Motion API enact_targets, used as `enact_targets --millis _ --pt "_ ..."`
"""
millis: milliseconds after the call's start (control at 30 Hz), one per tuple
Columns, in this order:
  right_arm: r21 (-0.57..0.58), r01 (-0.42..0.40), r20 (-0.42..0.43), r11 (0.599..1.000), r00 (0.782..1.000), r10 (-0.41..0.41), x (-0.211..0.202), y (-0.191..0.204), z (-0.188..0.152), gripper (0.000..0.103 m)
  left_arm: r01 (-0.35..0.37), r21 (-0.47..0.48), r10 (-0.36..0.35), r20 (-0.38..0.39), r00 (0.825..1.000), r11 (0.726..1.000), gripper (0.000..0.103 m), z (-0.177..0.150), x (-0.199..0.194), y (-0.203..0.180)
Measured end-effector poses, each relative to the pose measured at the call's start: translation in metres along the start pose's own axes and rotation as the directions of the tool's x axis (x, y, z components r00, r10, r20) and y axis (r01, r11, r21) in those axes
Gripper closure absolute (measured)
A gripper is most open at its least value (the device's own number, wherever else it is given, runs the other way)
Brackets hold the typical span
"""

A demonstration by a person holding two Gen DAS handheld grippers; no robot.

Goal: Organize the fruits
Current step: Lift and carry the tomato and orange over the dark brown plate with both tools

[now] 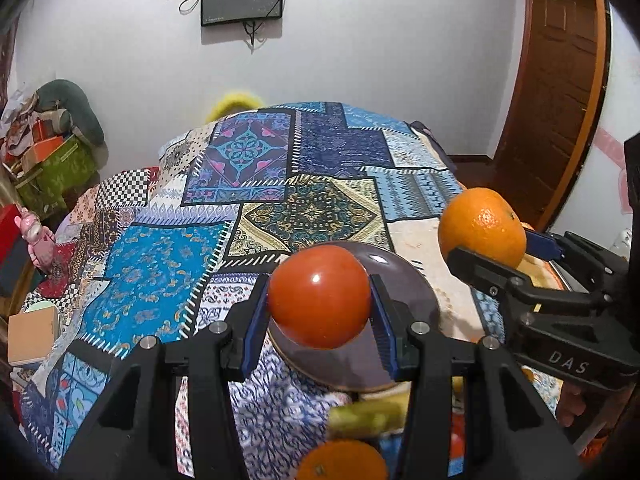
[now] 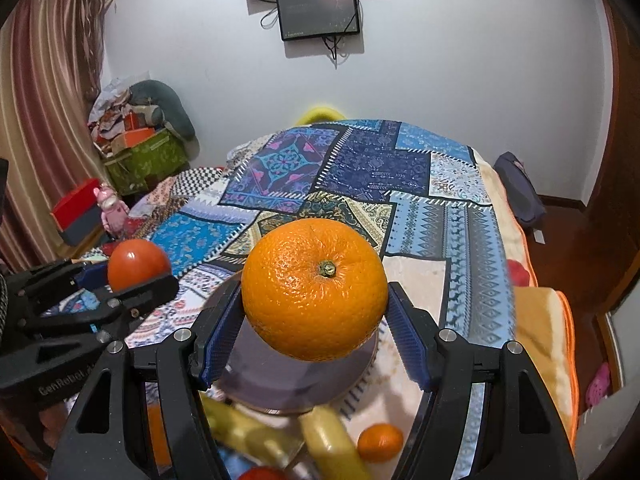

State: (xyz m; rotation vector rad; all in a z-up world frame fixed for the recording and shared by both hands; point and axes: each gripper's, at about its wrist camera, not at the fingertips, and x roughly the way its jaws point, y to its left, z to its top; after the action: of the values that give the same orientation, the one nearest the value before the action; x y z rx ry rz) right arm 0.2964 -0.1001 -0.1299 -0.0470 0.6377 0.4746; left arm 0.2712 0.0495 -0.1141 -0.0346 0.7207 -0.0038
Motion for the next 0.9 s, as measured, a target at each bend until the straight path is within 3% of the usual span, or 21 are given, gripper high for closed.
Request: enact_targets --millis 367,600,900 --pt "-0.064 0.018 -0.114 0.998 0.993 -0.026 0.063 -0.002 0.002 0.036 0.002 0.011 -0.001 -0.107 0.994 1.000 0.056 0.009 0.068 0.015" --pt "-0.055 -0.013 -0.228 0.998 0.974 0.000 0.099 -0.008 -0.005 0.036 0.043 0.000 -0.042 -0.215 0.976 0.999 0.056 0.003 0.108 0.023" --pt "-0.054 -0.030 -0.310 0.998 0.951 0.012 0.116 -0.011 -0.014 0.036 0.056 0.001 -0.054 -0.264 0.963 0.998 0.056 -0.002 0.129 0.026"
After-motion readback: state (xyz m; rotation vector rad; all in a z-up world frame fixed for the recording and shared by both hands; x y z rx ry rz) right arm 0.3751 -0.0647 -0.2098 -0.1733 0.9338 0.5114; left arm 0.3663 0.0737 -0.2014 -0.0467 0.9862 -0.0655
